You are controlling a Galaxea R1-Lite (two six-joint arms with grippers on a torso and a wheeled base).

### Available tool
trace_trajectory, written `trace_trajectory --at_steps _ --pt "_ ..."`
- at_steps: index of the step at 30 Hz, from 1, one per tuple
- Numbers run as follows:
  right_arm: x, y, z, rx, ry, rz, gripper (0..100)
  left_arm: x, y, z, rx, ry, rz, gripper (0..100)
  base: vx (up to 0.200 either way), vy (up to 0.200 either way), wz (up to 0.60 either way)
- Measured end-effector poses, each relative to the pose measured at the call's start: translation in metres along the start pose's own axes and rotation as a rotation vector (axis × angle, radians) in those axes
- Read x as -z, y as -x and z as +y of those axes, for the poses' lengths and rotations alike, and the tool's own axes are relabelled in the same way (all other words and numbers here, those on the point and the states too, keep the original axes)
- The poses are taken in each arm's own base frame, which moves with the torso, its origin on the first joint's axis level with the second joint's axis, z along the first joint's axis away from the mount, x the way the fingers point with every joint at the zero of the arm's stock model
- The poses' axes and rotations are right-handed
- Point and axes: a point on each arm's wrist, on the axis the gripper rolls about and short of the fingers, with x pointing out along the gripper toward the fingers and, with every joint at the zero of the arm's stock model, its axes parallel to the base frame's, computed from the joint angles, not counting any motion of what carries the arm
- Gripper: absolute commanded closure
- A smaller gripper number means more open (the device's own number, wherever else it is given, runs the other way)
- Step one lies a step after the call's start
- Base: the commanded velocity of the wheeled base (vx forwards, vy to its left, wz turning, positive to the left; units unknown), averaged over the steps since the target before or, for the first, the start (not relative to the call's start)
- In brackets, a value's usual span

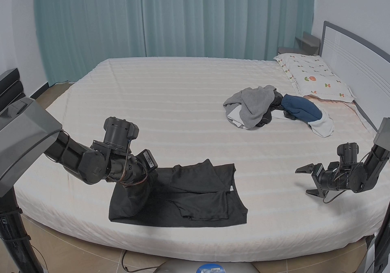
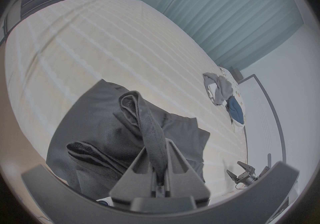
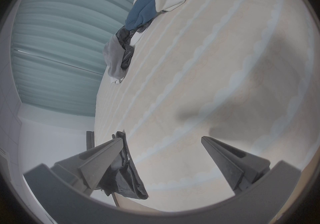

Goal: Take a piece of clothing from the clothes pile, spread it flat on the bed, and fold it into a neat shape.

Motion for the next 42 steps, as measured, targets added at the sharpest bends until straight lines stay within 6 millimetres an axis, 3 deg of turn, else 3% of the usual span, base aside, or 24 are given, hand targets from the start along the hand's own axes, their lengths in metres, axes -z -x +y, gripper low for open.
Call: trace_trajectory --at_steps 7,17,18,27,34,42 --pt "0.001 0.0 0.0 0.002 0.003 0.002 0 0.006 -0.012 -0.022 0.017 0.0 0.034 100 0.0 -0.2 0.0" --pt "0.001 0.0 0.0 0.003 0.006 0.005 0 0.019 -0.037 -0.042 0.025 -0.001 0.078 100 0.0 0.0 0.0" --pt "0.001 -0.001 0.0 0.002 0.007 0.004 0 0.021 -0.039 -0.043 0.027 0.002 0.079 0 0.0 0.0 0.0" --pt "0.004 -0.001 0.001 0.002 0.012 0.012 0 0.023 -0.044 -0.049 0.038 0.046 0.082 0 0.0 0.0 0.0" --pt "0.007 -0.002 0.002 0.003 0.016 0.021 0 0.022 -0.028 -0.05 0.049 0.08 0.078 0 0.0 0.0 0.0" --pt "0.011 -0.003 0.003 0.006 0.023 0.029 0 0.002 -0.005 -0.019 0.016 0.174 0.055 0 0.0 0.0 0.0"
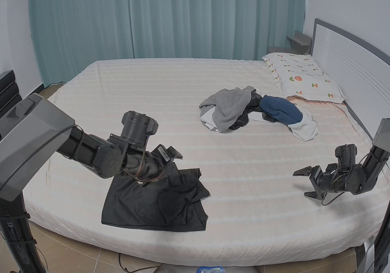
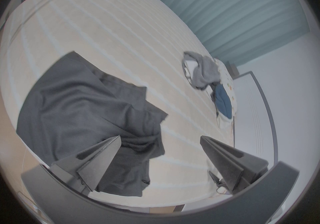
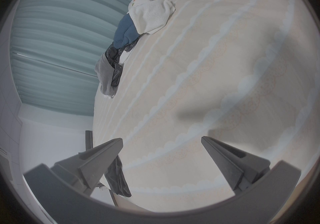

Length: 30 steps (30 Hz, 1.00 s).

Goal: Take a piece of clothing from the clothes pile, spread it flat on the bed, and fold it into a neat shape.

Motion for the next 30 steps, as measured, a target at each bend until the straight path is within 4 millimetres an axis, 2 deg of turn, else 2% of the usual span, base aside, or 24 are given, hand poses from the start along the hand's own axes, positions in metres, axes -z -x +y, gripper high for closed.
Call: trace_trajectory --at_steps 9,19,22,30 --pt "0.01 -0.002 0.009 0.014 0.027 -0.001 0 -0.027 0.018 0.04 0.039 0.186 0.078 0 0.0 0.178 0.0" --pt "0.036 -0.008 0.037 0.081 0.121 -0.065 0 -0.051 0.021 0.087 0.055 0.285 0.012 0 0.0 0.2 0.0" --pt "0.045 -0.012 0.046 0.082 0.152 -0.064 0 -0.054 0.017 0.094 0.039 0.297 0.008 0 0.0 0.2 0.0" --pt "0.081 -0.027 0.086 0.126 0.292 -0.065 0 -0.058 0.011 0.102 0.022 0.316 0.008 0 0.0 0.2 0.0"
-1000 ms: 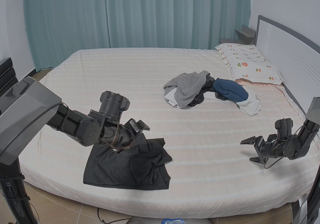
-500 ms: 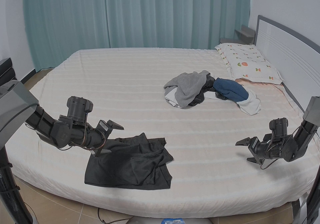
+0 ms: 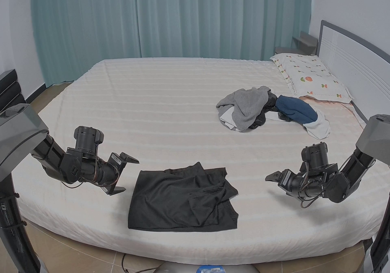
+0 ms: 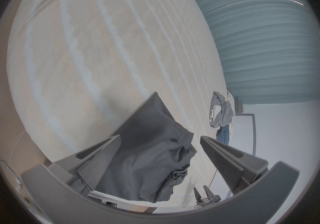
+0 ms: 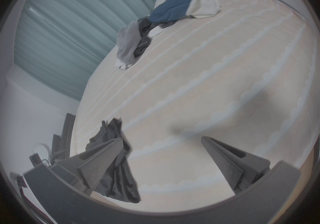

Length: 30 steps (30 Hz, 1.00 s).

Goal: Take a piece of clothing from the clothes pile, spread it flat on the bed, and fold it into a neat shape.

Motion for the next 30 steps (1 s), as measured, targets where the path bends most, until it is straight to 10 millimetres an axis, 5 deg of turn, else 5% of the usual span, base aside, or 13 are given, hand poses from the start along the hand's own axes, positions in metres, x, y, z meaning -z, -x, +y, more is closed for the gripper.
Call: trace_trajectory --at_steps 13,30 --pt "0.019 -0.013 0.06 0.025 0.21 -0.02 0 -0.001 -0.003 0.002 -0.007 0.002 0.002 0 0.0 0.2 0.0" --pt "0.04 -0.033 0.072 0.163 0.472 -0.046 0 0.0 -0.004 0.003 -0.014 -0.004 -0.002 0 0.0 0.035 0.0"
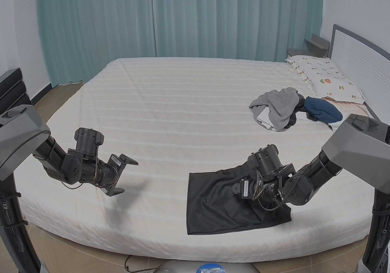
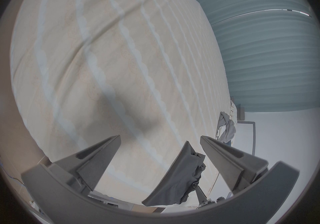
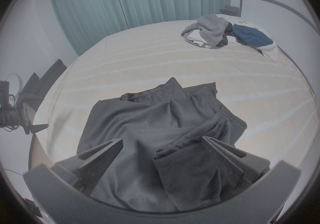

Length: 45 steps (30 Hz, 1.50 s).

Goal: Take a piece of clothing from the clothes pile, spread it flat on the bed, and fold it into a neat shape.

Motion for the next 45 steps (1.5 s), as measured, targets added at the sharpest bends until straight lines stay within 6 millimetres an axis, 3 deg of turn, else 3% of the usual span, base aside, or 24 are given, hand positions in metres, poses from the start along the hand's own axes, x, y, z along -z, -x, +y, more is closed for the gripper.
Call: trace_trajectory --at_steps 10,34,45 --pt "0.015 -0.001 -0.022 0.1 0.065 0.053 0 0.0 0.0 0.0 -0.001 0.0 -0.001 0 0.0 0.0 0.0" --pt "0.049 0.058 -0.128 0.15 -0.008 0.164 0 0.0 -0.001 0.001 -0.003 0.0 0.001 0 0.0 0.0 0.0" --pt "0.051 0.073 -0.155 0.107 -0.066 0.099 0 0.001 -0.001 0.001 -0.006 -0.001 0.001 0 0.0 0.0 0.0"
